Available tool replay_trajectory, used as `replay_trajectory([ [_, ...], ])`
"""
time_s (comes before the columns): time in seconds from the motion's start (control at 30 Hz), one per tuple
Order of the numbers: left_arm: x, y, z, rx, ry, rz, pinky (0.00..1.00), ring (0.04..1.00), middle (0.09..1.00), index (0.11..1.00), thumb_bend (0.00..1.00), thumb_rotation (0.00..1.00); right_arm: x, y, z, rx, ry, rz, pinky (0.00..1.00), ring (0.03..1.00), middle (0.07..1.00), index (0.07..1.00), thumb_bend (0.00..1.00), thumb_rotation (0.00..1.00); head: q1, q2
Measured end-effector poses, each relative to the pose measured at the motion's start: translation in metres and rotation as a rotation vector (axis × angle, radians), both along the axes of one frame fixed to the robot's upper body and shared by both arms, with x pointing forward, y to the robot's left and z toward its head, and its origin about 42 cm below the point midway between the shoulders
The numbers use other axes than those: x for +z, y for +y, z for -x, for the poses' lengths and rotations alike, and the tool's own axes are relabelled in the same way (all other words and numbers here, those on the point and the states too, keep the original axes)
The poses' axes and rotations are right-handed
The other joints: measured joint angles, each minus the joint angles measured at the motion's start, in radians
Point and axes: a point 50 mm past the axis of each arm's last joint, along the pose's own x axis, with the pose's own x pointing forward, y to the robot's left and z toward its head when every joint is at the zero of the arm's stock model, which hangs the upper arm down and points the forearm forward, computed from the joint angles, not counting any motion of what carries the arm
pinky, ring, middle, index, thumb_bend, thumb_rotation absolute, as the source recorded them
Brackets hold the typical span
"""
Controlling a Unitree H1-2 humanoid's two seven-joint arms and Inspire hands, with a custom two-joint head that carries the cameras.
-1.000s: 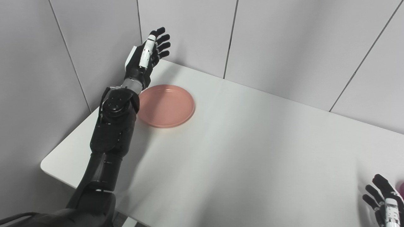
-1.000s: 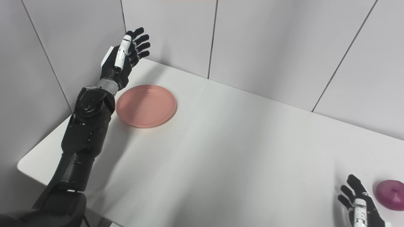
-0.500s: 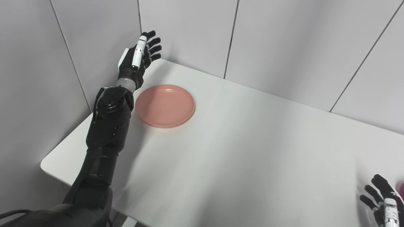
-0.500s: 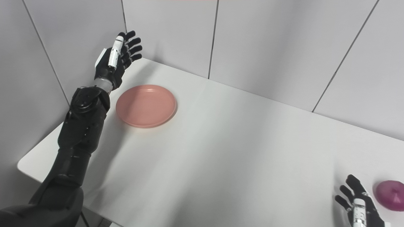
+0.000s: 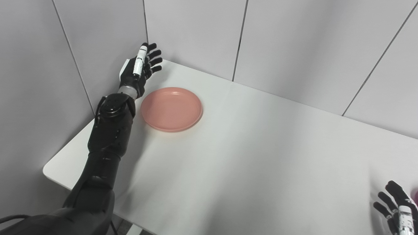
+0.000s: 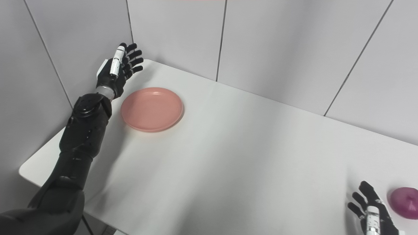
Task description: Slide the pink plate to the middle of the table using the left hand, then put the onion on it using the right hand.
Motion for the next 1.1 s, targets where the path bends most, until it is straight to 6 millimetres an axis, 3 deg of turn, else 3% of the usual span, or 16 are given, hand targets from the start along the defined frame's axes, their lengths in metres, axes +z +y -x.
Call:
replay_trajectory([
  [0.07,-0.003,0.002,0.000,0.006,0.007,0.007,0.85,0.858,0.861,0.841,0.32,1.00,0.000,0.000,0.000,-0.001,0.000,0.002,0.79,0.841,0.871,0.837,0.50,0.88,0.003,0.000],
  [0.17,-0.008,0.005,-0.001,0.014,0.015,0.027,0.86,0.861,0.864,0.843,0.31,1.00,-0.002,-0.001,0.000,-0.003,0.007,0.001,0.75,0.832,0.865,0.825,0.43,0.87,0.008,-0.002],
  [0.4,-0.016,0.013,0.000,0.034,0.034,0.051,0.87,0.865,0.870,0.849,0.29,1.00,-0.002,-0.002,0.000,-0.004,0.009,0.003,0.70,0.823,0.850,0.809,0.45,0.86,0.009,-0.002],
  [0.5,-0.015,0.015,0.001,0.047,0.024,0.050,0.86,0.869,0.870,0.853,0.30,1.00,-0.002,-0.002,0.000,-0.004,0.009,0.000,0.76,0.836,0.864,0.821,0.42,0.87,0.011,-0.002],
  [0.73,-0.015,0.021,0.002,0.063,0.011,0.040,0.86,0.862,0.867,0.851,0.32,1.00,-0.002,-0.002,0.000,-0.004,0.009,-0.004,0.77,0.849,0.870,0.829,0.42,0.87,0.014,-0.003],
  [0.87,-0.014,0.022,0.003,0.067,0.009,0.038,0.84,0.852,0.855,0.842,0.36,1.00,-0.002,-0.003,0.000,-0.003,0.009,-0.002,0.88,0.878,0.892,0.851,0.42,0.90,0.015,-0.003],
  [1.1,-0.013,0.026,0.004,0.084,-0.003,0.036,0.85,0.855,0.856,0.835,0.37,1.00,-0.002,-0.004,0.000,-0.003,0.009,0.002,0.78,0.855,0.876,0.838,0.40,0.88,0.015,-0.005],
])
